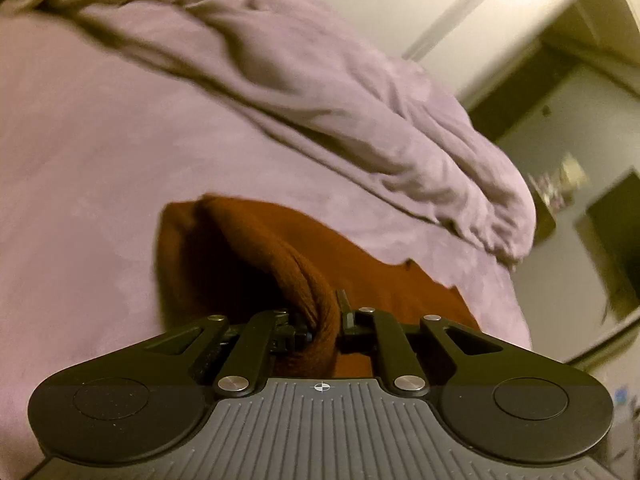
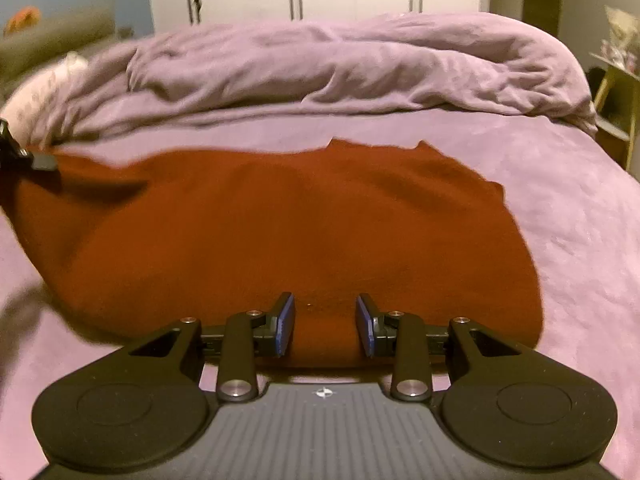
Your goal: Fold small clothes
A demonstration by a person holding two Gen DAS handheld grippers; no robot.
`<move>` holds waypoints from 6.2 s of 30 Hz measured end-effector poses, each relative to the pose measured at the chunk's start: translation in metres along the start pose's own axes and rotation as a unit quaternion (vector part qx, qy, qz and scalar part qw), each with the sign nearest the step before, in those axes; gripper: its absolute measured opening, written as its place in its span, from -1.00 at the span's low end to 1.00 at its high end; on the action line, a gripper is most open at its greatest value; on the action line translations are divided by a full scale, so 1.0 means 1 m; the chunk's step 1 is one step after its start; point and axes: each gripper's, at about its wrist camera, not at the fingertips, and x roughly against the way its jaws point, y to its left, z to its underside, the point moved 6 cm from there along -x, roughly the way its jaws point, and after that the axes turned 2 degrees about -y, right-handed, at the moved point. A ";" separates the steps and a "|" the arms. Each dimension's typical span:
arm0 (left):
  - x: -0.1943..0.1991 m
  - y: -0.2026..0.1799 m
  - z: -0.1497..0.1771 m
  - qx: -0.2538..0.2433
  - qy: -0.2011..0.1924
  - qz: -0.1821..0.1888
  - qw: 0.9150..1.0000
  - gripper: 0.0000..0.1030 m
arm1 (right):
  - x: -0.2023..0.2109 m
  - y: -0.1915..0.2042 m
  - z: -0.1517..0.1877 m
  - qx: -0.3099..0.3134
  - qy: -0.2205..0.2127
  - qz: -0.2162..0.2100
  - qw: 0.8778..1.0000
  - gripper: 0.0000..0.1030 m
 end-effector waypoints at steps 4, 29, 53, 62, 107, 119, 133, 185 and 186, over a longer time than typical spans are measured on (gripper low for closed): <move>-0.021 -0.024 0.010 -0.024 0.022 0.000 0.999 -0.77 | 0.017 -0.018 0.003 -0.021 -0.014 0.006 1.000 -0.36; 0.004 -0.079 0.084 -0.164 0.026 0.008 0.986 -0.04 | 0.032 -0.035 0.025 -0.028 0.000 0.002 1.000 -0.22; 0.034 0.118 0.082 0.041 0.009 -0.140 0.989 0.06 | -0.003 0.175 -0.046 0.235 -0.086 -0.122 0.960 0.36; 0.036 0.124 0.082 0.034 -0.005 -0.174 0.984 0.11 | -0.008 0.210 -0.036 0.273 -0.077 -0.150 0.947 0.36; -0.076 0.016 0.075 -0.105 0.046 -0.158 0.981 0.25 | -0.080 0.070 -0.058 -0.093 0.087 -0.273 0.954 -0.38; -0.067 0.016 0.076 -0.094 0.052 -0.160 0.981 0.27 | -0.075 0.079 -0.066 -0.074 0.067 -0.247 0.964 -0.57; -0.083 -0.051 0.116 -0.143 0.090 -0.112 0.979 0.45 | -0.017 -0.085 -0.025 -0.080 -0.025 0.019 0.996 -0.53; -0.058 -0.069 0.141 -0.067 0.082 -0.151 0.983 0.64 | 0.018 -0.135 0.038 -0.292 0.006 -0.117 0.949 -0.49; -0.053 -0.067 0.142 -0.077 0.080 -0.157 0.981 0.67 | 0.024 -0.135 0.037 -0.275 0.003 -0.104 0.956 -0.26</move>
